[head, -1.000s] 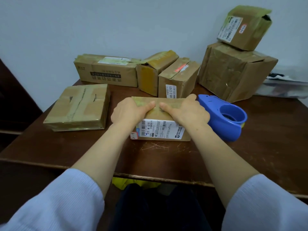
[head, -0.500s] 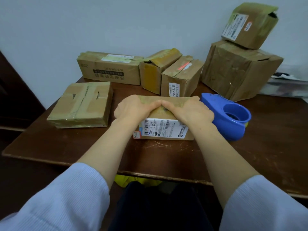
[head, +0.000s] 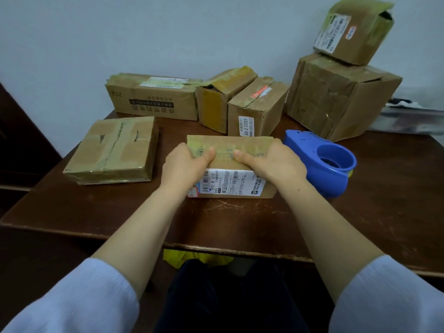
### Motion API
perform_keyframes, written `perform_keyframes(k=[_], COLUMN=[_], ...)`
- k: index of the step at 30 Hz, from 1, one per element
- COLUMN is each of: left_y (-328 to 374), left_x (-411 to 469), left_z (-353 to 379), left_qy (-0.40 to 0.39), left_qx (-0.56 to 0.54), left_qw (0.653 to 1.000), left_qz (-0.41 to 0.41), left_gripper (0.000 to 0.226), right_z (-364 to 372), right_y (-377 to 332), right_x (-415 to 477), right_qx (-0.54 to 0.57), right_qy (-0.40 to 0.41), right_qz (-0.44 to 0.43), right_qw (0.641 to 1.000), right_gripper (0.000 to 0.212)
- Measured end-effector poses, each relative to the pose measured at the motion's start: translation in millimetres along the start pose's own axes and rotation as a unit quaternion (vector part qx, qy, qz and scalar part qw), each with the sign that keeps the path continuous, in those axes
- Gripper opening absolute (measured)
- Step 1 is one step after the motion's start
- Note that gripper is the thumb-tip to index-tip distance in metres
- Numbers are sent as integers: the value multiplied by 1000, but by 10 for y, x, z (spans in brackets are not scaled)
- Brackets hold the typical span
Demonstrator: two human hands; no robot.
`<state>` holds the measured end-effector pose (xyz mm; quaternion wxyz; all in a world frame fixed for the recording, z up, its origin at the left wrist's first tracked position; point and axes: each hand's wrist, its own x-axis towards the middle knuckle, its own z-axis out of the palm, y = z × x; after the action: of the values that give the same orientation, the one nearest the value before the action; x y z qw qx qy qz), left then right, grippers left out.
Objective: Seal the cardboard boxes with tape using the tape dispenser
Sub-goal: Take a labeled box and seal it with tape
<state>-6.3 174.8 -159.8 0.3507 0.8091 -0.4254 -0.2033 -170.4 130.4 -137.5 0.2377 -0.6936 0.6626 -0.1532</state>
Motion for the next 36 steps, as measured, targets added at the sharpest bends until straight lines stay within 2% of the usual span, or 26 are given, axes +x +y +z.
perform_keyframes(k=[4,7,8,10,11,13,14,16,18,19,21,23,26,28,31,33,36], left_y=[-49,-48,-31,10,45,120,146,185,230,237,185,118,59,27,-12,-37,-26], left_x=[9,42,72,130,136,125,123,160,217,229,227,209,167,107,19,27,50], left_z=[-34,-96,-122,-155,-161,-148,-120,-88,-124,-139,-137,-140,-162,-175,-141,-120,-98], left_qy=[38,43,42,45,39,-12,-48,-115,-144,-134,-67,11,27,3,-59,-39,-23], left_qx=[-20,-58,-39,68,115,181,229,276,230,201,142,64,-73,-131,-132,-141,-173], left_qw=[999,997,998,997,992,975,957,935,948,956,970,985,993,990,989,989,984], left_qz=[16,-2,-6,16,40,125,169,192,165,167,186,162,92,45,-30,-32,-29], left_gripper=[31,38,39,36,46,69,70,69,62,54,34,29,39,58,82,81,71], right_z=[-65,-104,-119,-131,-118,-70,-42,-11,-17,-15,0,-20,-82,-96,-5,7,-21], right_y=[165,253,240,175,129,25,-8,-38,-24,2,62,100,142,154,157,155,212], right_x=[52,100,132,162,169,166,172,201,223,233,234,242,268,224,168,144,139], right_qx=[51,145,159,115,86,37,9,-43,-58,-55,-37,-13,75,140,98,62,62], right_qy=[42,34,27,3,-11,-31,-32,-15,3,13,32,33,4,-21,-50,-28,-6], right_qz=[-58,-22,8,42,43,40,33,16,-4,-12,-23,-31,-13,3,-23,-42,-65], right_qw=[996,989,987,992,995,998,999,999,998,998,999,999,997,990,994,997,996], right_gripper=[41,28,31,41,50,78,87,85,73,65,52,49,45,47,57,48,48])
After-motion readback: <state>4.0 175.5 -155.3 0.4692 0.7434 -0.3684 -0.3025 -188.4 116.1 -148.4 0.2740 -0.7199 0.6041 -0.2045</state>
